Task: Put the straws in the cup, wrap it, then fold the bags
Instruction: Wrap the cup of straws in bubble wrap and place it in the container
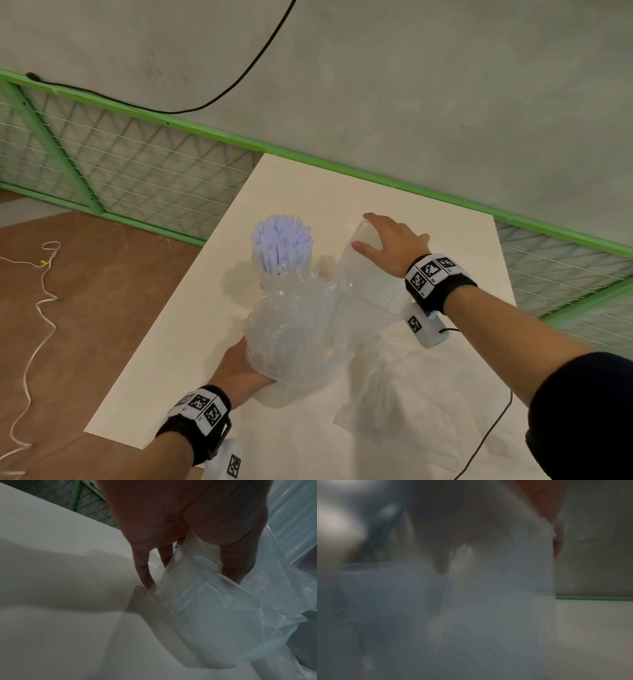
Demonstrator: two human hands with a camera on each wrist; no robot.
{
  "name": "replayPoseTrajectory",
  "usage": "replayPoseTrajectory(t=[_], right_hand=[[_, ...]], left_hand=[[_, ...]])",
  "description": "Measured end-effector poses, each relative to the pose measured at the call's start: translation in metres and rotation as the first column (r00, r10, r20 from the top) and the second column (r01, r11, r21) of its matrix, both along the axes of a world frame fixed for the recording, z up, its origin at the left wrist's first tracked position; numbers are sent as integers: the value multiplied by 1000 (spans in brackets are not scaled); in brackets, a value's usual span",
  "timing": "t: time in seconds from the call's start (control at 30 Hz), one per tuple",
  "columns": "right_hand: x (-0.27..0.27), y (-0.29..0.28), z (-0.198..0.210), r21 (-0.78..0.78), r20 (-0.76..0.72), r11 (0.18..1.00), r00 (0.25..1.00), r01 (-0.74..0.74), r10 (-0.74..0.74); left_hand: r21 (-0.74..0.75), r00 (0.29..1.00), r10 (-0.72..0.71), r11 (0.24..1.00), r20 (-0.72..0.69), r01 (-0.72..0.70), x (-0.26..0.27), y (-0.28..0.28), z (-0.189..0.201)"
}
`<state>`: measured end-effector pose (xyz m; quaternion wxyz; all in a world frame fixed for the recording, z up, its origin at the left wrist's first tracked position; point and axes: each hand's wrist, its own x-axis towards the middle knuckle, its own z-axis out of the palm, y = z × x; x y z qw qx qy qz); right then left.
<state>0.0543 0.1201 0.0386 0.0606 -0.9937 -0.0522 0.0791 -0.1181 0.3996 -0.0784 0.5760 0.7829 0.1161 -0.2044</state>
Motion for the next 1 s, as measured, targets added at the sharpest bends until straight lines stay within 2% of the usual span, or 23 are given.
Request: replayPoseTrajectory(t=[0.1,0.2,0.27,0.37,0.43,0.53,0.57,0.63,0.7,0.77,0.87,1.0], right_hand=[[0,1,-2,8,48,1000,999,-26,26],[-1,-1,-6,-139,98,977,980,-161,176],[0,-3,-5,-235,64,945,967,-227,248],[1,-3,4,-279,-1,923,961,-266,276],[-4,1,12,-186,79,942,951,-281,299],[-21,12,30,67,288,942,910,-330,298],[-29,16,37,131,285,924,906,-358,311],[-48,22,49,216,169,892,915,-398,367],[-71,29,52,173,18,883,898,-436,440],[-89,36,45,76,-42,869,869,-488,492],[-101,44,32,21,-12,863,863,-505,505],[-108,52,27,67,86,870,871,-489,484]], left_hand=[[-7,1000,-10,1000,5,10,0,0,0],[-17,1000,-4,1000,5,4,0,1,-2],[-14,1000,1,1000,10,-1,0,2,-5],[-4,1000,-7,1000,17,7,1,2,-8],[-5,1000,-7,1000,25,7,1,3,-10],[-13,999,-12,1000,32,12,2,3,-12],[-16,999,-11,1000,33,12,3,4,-14],[-19,999,-6,1000,39,7,3,4,-16],[-24,999,-2,1000,41,3,3,5,-18],[-32,999,6,999,36,-4,3,6,-21],[-42,1000,-3,999,25,4,5,8,-27],[-55,999,-6,998,31,8,5,10,-30]])
